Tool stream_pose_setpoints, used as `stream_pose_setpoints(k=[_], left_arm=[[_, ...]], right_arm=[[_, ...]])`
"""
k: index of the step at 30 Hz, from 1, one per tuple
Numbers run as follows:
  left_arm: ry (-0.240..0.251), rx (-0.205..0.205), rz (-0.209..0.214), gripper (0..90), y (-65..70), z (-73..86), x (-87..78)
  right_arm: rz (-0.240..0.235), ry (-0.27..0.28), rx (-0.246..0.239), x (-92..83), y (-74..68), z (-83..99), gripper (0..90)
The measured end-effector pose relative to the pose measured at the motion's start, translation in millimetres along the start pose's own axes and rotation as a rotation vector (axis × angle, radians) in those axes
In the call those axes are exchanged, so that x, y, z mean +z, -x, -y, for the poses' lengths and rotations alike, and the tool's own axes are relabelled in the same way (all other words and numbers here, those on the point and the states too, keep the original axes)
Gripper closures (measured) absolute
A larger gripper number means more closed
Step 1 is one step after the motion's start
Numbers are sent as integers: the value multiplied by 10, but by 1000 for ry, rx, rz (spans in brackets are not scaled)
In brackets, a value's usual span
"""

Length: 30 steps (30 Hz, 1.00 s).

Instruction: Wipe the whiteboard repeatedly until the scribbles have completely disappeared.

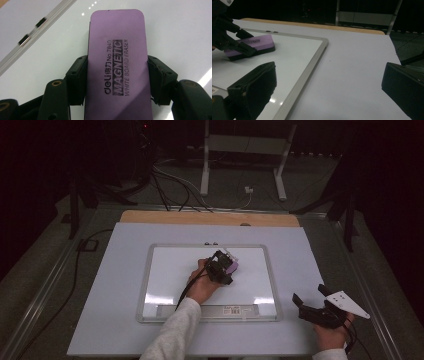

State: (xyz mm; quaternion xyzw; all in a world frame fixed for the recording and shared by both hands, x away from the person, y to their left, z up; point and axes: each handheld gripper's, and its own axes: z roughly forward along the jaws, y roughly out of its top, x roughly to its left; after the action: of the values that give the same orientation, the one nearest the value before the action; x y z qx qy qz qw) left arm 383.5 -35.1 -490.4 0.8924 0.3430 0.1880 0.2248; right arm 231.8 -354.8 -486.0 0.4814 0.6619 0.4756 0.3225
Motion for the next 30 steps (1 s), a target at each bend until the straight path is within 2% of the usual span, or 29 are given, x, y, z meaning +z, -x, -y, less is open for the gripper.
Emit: stream_pose_setpoints(k=[2, 7, 9, 17, 30], left_arm=[[2, -17, -1, 416, -23, 18, -3], [5, -27, -11, 416, -37, 36, -13], [8, -41, -3, 416, -54, 47, -21], [40, -74, -2, 416, -103, 74, -121], [59, -124, -38, 416, -217, 219, -263]], right_arm=[[0, -1, 0, 2, 0, 1, 1], [0, -1, 2, 5, 0, 1, 1], [-1, -1, 2, 5, -2, 1, 1], [2, 0, 7, -1, 17, 3, 1], [6, 0, 8, -16, 23, 3, 1]])
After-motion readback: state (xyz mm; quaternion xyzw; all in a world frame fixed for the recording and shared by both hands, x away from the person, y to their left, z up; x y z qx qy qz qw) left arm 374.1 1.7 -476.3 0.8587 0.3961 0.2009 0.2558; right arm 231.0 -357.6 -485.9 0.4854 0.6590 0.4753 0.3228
